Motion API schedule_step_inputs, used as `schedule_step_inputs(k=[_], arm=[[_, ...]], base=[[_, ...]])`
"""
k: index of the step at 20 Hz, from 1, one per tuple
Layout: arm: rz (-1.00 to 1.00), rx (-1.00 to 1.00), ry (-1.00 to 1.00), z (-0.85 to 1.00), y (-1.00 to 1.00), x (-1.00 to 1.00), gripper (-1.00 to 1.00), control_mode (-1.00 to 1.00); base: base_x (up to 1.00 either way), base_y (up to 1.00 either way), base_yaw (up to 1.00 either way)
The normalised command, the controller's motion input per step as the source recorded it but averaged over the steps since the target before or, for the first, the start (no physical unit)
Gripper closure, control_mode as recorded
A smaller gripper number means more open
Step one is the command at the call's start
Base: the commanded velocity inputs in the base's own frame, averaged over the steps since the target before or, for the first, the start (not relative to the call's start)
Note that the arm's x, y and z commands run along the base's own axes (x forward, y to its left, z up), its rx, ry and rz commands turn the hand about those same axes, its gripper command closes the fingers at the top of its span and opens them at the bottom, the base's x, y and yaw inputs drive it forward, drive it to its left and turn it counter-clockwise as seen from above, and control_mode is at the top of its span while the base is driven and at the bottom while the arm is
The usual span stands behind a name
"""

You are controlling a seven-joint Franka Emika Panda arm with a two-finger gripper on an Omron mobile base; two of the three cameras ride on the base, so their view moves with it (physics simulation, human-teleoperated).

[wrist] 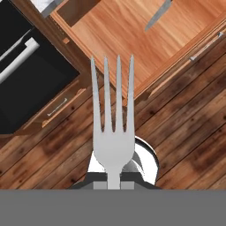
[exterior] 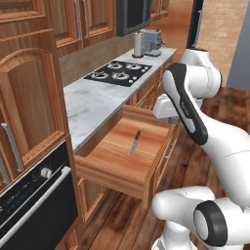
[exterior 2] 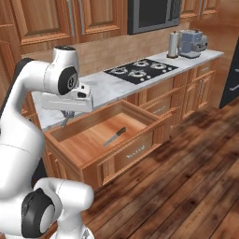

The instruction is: Pick up the metallic utensils from the counter and place them in the open drawer. Make sure not to pick up any wooden utensils.

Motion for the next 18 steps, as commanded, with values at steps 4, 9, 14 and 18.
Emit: schedule_step_inputs(k=[4, 9, 14, 18], arm=[[0.0, 0.0, 0.0, 0.0, 0.0, 0.0, 1.0, 1.0], [0.0, 0.0, 0.0, 0.0, 0.0, 0.0, 1.0, 1.0], [0.0, 0.0, 0.0, 0.0, 0.0, 0.0, 1.0, 1.0], [0.0, 0.0, 0.0, 0.0, 0.0, 0.0, 1.0, 1.0]], base=[[0.0, 0.0, 0.0], [0.0, 0.0, 0.0], [0.0, 0.0, 0.0], [0.01, 0.0, 0.0]])
